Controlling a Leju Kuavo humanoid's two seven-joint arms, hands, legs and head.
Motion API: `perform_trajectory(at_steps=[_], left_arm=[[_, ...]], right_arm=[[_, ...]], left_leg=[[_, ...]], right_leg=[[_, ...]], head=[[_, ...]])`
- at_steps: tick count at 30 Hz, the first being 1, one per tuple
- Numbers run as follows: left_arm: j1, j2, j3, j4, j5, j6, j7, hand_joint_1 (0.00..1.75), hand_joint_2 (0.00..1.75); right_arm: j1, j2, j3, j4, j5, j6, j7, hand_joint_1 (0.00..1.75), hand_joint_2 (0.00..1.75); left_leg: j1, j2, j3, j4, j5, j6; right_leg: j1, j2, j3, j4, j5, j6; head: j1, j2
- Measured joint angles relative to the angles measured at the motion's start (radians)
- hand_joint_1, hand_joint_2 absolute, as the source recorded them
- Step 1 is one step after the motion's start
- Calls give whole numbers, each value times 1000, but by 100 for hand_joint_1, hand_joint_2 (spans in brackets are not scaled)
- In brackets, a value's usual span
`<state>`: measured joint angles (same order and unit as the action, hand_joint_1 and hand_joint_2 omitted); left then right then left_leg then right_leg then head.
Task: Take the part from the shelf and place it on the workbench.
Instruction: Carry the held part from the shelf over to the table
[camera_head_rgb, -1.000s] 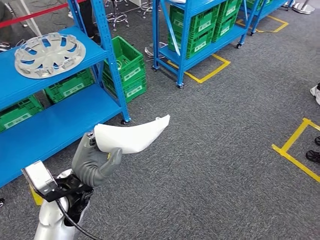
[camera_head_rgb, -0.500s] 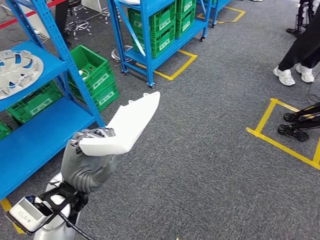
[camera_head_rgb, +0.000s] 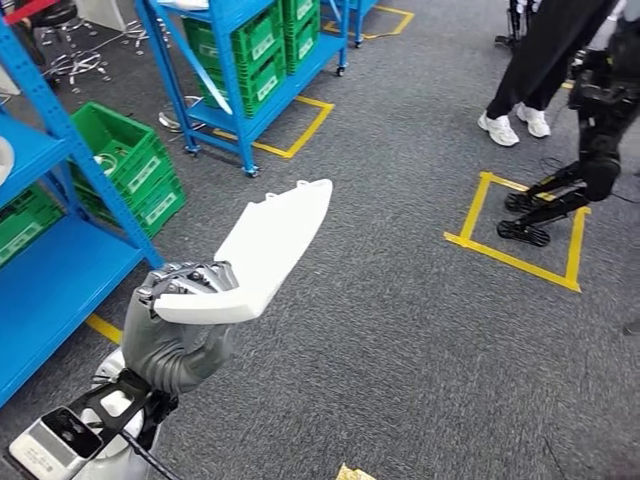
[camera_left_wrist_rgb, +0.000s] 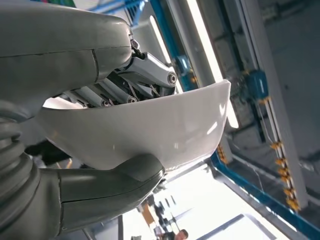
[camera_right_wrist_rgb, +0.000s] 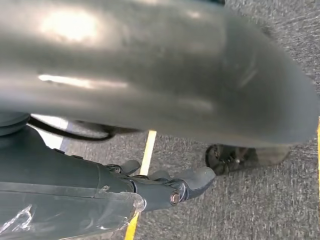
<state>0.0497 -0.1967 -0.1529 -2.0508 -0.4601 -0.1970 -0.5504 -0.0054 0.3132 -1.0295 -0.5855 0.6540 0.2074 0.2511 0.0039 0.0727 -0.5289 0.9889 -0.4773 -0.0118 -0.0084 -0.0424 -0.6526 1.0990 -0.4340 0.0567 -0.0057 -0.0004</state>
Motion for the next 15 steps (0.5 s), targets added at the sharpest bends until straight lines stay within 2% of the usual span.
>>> perform_trajectory(at_steps=[1, 2, 3, 7, 8, 10, 11, 12, 13, 14, 15], left_arm=[[-2, 3, -1, 0, 4, -2, -4, 175, 175], [-3, 7, -1, 1, 10, -6, -7, 175, 175], [-5, 9, -2, 1, 15, -10, -8, 175, 175], [-6, 13, -3, 2, 25, -20, -7, 175, 175], [-9, 19, -4, 6, 46, -34, -5, 175, 175], [-16, 33, -6, 21, 108, -67, 13, 175, 175], [-18, 39, -4, 30, 146, -85, 33, 175, 175], [-17, 42, -1, 36, 171, -95, 55, 175, 175], [-15, 42, 2, 40, 190, -104, 77, 175, 175], [-14, 42, 5, 44, 205, -112, 95, 175, 175], [-13, 41, 7, 48, 211, -117, 104, 175, 175]], right_arm=[[0, 0, 0, 1, 4, 2, -1, 0, 0], [0, 1, 0, 1, 8, 3, -2, 0, 0], [0, 1, 0, 2, 11, 4, -3, 0, 0], [0, 1, -1, 3, 15, 6, -4, 0, 0], [0, 1, -2, 4, 19, 8, -6, 0, 0], [-1, 1, -7, 6, 35, 11, -12, 0, 0], [-1, 1, -10, 8, 43, 10, -16, 0, 0], [-1, 1, -13, 9, 49, 8, -17, 0, 0], [-1, 1, -16, 10, 53, 4, -17, 0, 0], [-1, 1, -19, 12, 56, 1, -17, 0, 0], [0, 1, -22, 13, 59, -1, -18, 0, 0]], left_leg=[[-3, 8, 3, 0, -3, -5], [-6, 14, 5, 0, -5, -10], [-7, 18, 5, 0, -6, -13], [-7, 23, 6, -1, -5, -14], [-5, 21, 6, 1, -9, -19], [-1, -18, -36, 93, -65, -30], [1, -42, -73, 168, -103, -35], [1, -62, -113, 245, -134, -34], [0, -67, -137, 282, -138, -33], [0, -70, -142, 282, -122, -31], [1, -73, -128, 245, -89, -29]], right_leg=[[2, -11, 24, -42, 9, -6], [4, -17, 33, -59, 9, -13], [5, -10, 33, -60, 10, -19], [7, -4, 30, -59, 11, -23], [6, 6, 30, -61, 12, -29], [4, 40, 27, -65, 16, -45], [3, 60, 27, -67, 19, -53], [3, 74, 26, -67, 19, -57], [3, 87, 25, -67, 20, -57], [3, 101, 25, -67, 21, -57], [3, 115, 25, -67, 22, -56]], head=[[0, 0], [-1, 0], [-1, 0], [-2, 0], [-2, 0], [-7, 0], [-10, 0], [-12, 0], [-13, 0], [-13, 0], [-13, 0]])
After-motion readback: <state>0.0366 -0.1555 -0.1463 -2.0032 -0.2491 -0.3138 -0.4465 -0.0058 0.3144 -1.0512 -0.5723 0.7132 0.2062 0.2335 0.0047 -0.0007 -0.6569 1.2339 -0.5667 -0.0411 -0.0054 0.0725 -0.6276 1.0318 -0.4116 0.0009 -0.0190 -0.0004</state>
